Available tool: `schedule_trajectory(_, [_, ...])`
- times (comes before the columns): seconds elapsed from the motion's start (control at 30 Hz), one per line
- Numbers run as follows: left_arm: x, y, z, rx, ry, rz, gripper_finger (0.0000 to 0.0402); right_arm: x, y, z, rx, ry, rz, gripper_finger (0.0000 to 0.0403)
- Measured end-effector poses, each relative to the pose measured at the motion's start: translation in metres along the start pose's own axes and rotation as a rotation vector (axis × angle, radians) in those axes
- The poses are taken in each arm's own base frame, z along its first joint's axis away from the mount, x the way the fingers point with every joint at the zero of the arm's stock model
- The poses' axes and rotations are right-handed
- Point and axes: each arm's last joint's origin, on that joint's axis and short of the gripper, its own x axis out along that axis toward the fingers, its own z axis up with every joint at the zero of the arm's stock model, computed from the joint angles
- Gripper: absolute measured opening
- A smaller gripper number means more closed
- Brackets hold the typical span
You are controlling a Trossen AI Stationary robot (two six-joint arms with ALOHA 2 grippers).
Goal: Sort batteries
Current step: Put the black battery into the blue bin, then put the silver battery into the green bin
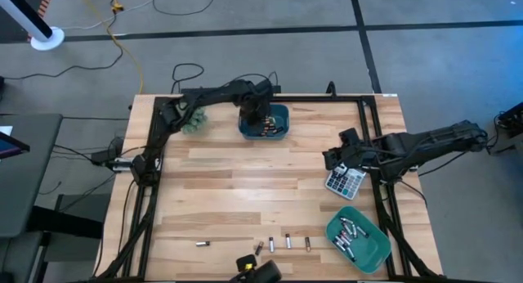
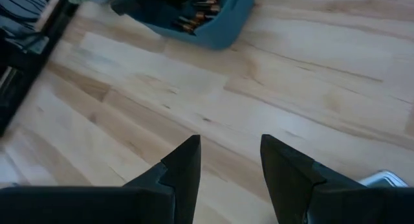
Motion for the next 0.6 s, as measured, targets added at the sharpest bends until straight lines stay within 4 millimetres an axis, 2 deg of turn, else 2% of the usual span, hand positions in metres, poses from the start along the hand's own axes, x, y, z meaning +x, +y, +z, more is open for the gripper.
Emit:
schedule_trajectory(0.07, [0.008,0.001,-0.001,-0.001,0.033,-0.007,0.0035,0.000,0.000,0.000,-0.003,0.002,-0.005,0.0177])
schedule_trajectory(0.2, [0.009,0.001,-0.002,0.003,0.043,0.001,0.0037,0.001,0.000,-0.001,-0.005,0.002,-0.005,0.0177])
schedule_trajectory(0.43, [0.007,0.001,0.000,-0.001,0.030,0.005,0.0117,0.001,0.000,-0.001,-0.006,0.003,-0.005,0.0177])
schedule_trajectory(0.6, [-0.003,0.002,0.007,-0.014,0.005,0.012,0.0131,0.001,0.000,-0.001,-0.012,0.003,-0.005,0.0177])
